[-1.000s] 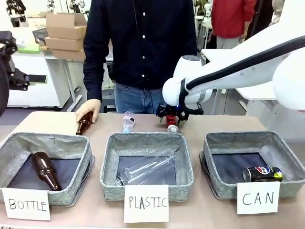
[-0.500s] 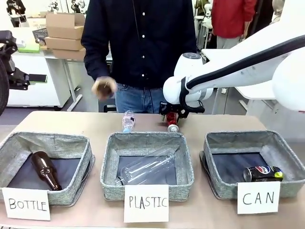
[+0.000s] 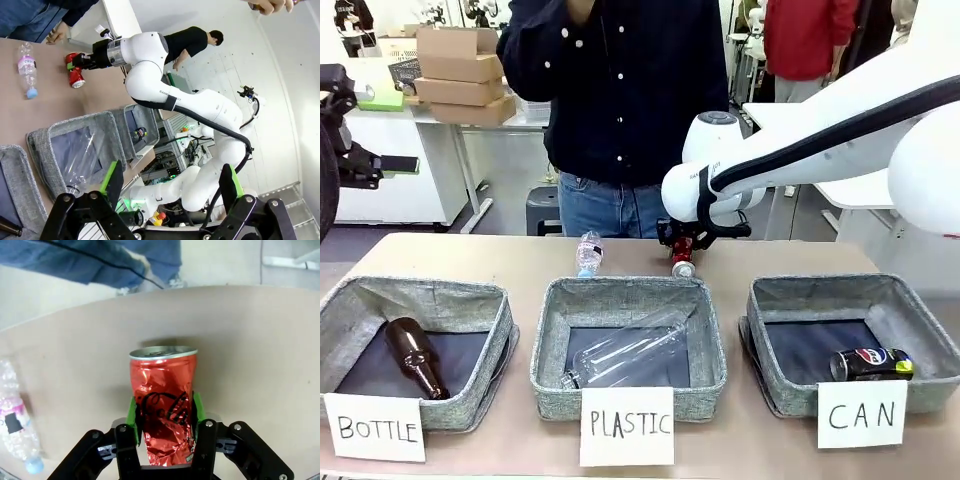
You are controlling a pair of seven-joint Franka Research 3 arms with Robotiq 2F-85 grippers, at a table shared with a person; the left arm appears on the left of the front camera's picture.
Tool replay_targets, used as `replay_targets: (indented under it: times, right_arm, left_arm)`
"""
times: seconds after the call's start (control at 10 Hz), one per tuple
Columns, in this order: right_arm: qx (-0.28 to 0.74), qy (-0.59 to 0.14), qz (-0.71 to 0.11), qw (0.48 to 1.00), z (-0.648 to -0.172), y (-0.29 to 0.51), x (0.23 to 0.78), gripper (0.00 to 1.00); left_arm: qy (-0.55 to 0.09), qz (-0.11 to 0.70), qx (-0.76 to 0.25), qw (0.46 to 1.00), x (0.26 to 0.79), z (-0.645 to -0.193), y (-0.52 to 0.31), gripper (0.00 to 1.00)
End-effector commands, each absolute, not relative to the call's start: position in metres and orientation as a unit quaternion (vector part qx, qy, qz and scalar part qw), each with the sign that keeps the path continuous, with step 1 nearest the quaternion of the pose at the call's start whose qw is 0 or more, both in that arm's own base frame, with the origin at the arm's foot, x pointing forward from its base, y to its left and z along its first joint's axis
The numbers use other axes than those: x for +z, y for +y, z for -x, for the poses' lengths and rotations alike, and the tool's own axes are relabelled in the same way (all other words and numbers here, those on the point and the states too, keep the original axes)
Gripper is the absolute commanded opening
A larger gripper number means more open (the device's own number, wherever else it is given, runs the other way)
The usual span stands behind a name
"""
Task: Sort the can waste into the basket.
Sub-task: Pick up the can waste from the table and place it in the right Fabric basket.
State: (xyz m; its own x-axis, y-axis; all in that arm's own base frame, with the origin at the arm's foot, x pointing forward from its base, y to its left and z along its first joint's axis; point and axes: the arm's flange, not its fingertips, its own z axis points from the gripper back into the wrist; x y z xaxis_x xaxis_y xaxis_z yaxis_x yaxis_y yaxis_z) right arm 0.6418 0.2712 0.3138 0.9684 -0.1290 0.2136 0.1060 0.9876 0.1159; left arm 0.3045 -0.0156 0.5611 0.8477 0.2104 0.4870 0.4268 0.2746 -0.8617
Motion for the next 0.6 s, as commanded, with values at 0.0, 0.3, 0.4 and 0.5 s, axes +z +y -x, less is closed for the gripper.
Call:
replay_targets:
  times: [0.0, 0.3, 0.4, 0.5]
  right_arm:
    - [-0.087, -0.114, -0.042, 0.989, -0.634, 0.268, 0.312, 0.00]
    - [-0.060, -0.109, -0.056, 0.991, -0.616, 0.245, 0.346, 0.00]
    - [-0.007, -0.088, -0.083, 0.993, -0.594, 0.220, 0.384, 0.00]
    - [0.029, -0.105, -0.077, 0.991, -0.558, 0.179, 0.430, 0.00]
  left_arm:
    - [-0.273, 0.607, -0.077, 0.743, 0.562, -0.305, -0.017, 1.00]
    - [-0.273, 0.607, -0.077, 0.743, 0.562, -0.305, -0.017, 1.00]
    - [-0.273, 0.607, -0.077, 0.743, 0.562, -0.305, -0.017, 1.00]
    - [-0.273, 0.607, -0.077, 0.743, 0.562, -0.305, -0.017, 1.00]
